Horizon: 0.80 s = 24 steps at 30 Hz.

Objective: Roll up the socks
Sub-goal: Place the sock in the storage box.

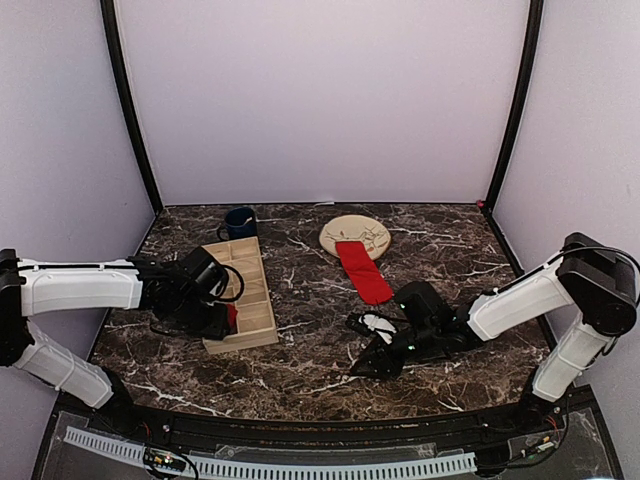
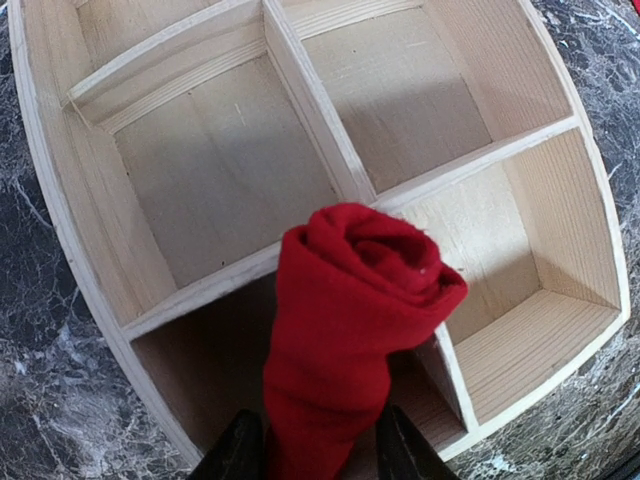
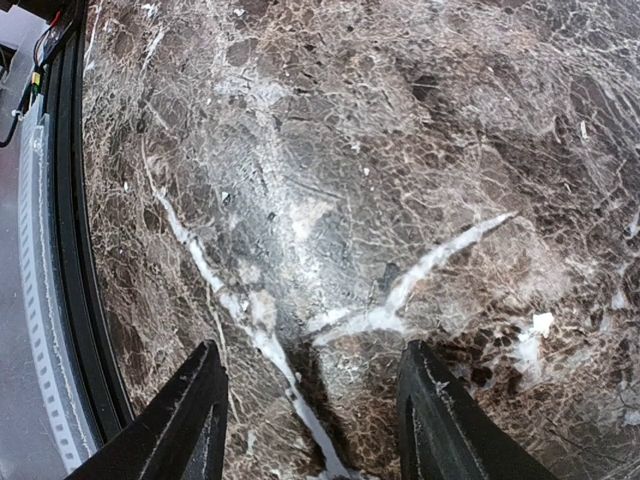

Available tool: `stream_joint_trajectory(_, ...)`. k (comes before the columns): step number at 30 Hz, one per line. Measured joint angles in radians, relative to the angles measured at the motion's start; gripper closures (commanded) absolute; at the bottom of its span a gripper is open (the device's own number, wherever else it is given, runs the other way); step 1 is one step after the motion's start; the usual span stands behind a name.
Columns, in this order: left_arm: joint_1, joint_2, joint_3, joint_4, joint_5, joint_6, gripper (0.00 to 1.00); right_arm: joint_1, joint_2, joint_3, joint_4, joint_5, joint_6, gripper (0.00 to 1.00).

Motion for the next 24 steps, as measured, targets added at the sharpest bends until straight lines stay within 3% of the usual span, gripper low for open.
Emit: stream_joint_trajectory(24,-0.011,-0.031,0.059,-0.031,-0.037,0.028,0.55,0.000,0.000,0.015,-0.025,0.007,0.000,0.46)
